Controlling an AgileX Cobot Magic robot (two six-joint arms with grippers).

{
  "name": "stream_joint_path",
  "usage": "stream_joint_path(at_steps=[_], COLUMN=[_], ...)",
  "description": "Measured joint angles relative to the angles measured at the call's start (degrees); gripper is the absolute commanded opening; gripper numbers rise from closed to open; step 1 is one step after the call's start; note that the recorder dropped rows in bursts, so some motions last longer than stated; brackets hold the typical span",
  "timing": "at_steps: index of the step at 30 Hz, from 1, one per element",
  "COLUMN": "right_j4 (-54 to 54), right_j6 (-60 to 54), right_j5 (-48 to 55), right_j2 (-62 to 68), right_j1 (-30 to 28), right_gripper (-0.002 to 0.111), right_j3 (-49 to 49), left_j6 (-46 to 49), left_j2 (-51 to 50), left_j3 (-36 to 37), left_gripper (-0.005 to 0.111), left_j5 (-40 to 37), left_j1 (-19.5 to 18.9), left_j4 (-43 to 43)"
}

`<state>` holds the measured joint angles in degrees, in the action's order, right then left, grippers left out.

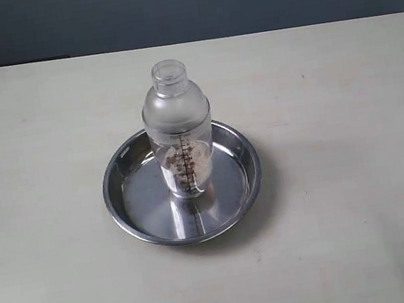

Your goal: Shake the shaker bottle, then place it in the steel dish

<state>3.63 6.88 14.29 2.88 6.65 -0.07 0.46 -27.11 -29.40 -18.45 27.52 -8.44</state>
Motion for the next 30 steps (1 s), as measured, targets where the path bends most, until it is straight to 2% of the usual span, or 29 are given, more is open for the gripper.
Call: stream_joint_path(at_steps=[4, 9, 16, 23, 30], right_j4=[0.0, 0.0, 0.0, 0.0, 0.0], right_j6=[0.0, 0.0, 0.0, 0.0, 0.0], right_j5=[0.0, 0.0, 0.0, 0.0, 0.0], right_j2=[0.0, 0.0, 0.0, 0.0, 0.0], right_j1=[0.0, 0.0, 0.0, 0.0, 0.0], right_gripper=[-0.001, -0.001, -0.001, -0.001, -0.001], right_j3=[0.0, 0.0, 0.0, 0.0, 0.0], left_j6=[-2.0, -2.5, -2.8, -2.8, -2.8], left_j2=[3.7, 10.0, 18.2, 24.2, 26.7], left_j3=[0.1, 3.0, 11.6, 15.5, 19.0], left_gripper=[0.000, 0.000, 0.000, 0.000, 0.000], left_j5=[-5.6, -6.5, -2.2, -1.5, -1.5], left_j1=[0.0, -0.6, -8.7, -16.8, -21.8], left_j4=[-1.7, -2.3, 3.8, 7.7, 9.7])
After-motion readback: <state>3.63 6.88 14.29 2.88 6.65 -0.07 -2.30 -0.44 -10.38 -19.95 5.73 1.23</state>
